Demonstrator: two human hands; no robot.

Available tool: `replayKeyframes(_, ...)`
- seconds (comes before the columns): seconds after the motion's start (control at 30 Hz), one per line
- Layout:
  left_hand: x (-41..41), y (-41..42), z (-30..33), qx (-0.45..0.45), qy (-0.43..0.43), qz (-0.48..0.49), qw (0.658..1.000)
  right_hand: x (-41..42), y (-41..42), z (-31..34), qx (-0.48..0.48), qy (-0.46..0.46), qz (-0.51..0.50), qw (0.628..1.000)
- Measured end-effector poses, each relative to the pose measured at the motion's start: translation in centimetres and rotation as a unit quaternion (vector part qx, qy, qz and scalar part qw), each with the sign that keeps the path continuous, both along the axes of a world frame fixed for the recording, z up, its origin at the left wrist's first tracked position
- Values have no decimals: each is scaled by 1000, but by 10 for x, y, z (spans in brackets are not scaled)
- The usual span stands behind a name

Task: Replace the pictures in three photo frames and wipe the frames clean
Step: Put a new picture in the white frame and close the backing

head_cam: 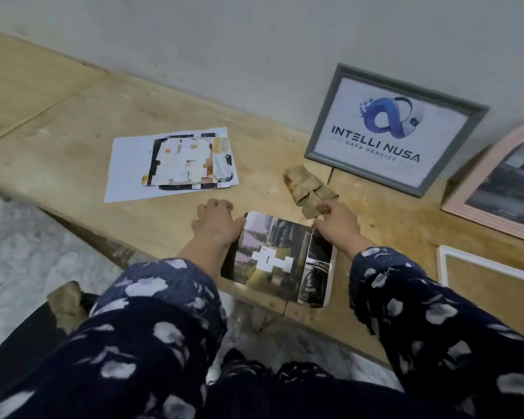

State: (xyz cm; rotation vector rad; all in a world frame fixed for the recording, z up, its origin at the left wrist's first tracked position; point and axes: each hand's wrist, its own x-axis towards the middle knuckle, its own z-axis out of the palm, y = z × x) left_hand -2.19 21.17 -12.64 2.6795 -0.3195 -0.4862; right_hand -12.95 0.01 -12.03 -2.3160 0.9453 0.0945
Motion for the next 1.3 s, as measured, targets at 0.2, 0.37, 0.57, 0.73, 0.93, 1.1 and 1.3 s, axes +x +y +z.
replayKeyframes(0.2,-26,-14,-4,72,6,-50,996,-46,-10,0,-36,99,30,994)
replayKeyframes(0.37,-30,-22,-4,56,24,-18,998,-52,-8,-7,-37,83,18,996)
replayKeyframes(0.57,-29,-27,-4,38,19,-24,999,-50,-5,-9,-38,94,26,995)
replayKeyframes(0.73,-36,-34,3,-127,31,-5,991,-57,-8,-2,82,-80,-32,993)
replayKeyframes(0.93,-55,-85,31,-306,12,24,952,-86,-47,21,147,-251,-202,935)
replayKeyframes(1.1,-104,-143,42,-373,46,57,925,-137,-93,35,140,-249,-236,929)
replayKeyframes(1.3,-189,-203,33,-380,69,51,921,-224,-144,33,96,-216,-250,939)
